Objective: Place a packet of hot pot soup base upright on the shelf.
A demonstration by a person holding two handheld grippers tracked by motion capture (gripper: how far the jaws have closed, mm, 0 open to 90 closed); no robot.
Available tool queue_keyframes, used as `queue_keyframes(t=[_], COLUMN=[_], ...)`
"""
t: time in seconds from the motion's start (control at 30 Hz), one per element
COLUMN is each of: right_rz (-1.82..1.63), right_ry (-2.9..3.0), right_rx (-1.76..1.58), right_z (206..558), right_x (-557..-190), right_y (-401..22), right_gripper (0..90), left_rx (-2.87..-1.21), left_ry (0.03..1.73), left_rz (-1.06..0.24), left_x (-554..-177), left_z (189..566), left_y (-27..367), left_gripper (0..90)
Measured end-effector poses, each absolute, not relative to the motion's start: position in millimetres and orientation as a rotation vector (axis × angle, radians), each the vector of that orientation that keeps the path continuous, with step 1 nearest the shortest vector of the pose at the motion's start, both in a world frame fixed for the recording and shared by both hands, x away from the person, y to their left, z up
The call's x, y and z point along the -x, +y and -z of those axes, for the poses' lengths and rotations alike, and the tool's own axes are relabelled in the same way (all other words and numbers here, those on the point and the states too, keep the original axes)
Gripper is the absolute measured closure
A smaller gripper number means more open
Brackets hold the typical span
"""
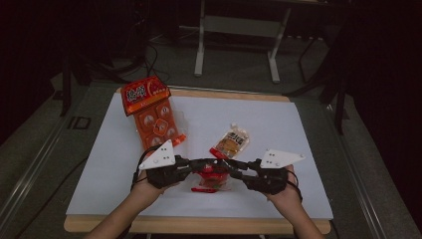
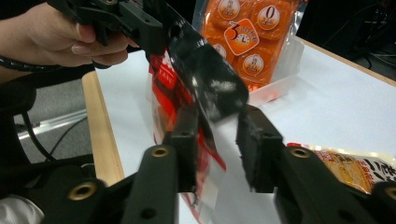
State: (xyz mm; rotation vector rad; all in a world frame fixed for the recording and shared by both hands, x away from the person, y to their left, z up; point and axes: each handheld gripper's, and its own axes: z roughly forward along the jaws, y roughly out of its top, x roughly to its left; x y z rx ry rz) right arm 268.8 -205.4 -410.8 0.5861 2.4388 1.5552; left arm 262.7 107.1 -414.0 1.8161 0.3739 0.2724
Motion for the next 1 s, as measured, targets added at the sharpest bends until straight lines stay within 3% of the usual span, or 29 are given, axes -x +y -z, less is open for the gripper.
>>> queue_keyframes(t=[0.17, 0.5, 1.0], right_rz=[-1.558, -1.705, -1.698], right_ry=[2.421, 2.319, 2.274], right_rx=[-0.626, -0.692, -0.682], right_z=[413, 416, 424], right_x=[-270, -276, -281], right_y=[-213, -230, -238], right_gripper=[54.4, 13.9, 13.9], left_rx=[-1.79, -1.723, -1.7], left_ry=[0.374, 0.399, 0.38], left_rz=[-0.301, -0.39, -0.496], left_x=[-263, -266, -281], left_z=[406, 396, 392], left_y=[116, 140, 192], left_gripper=[88.6, 88.4, 88.3])
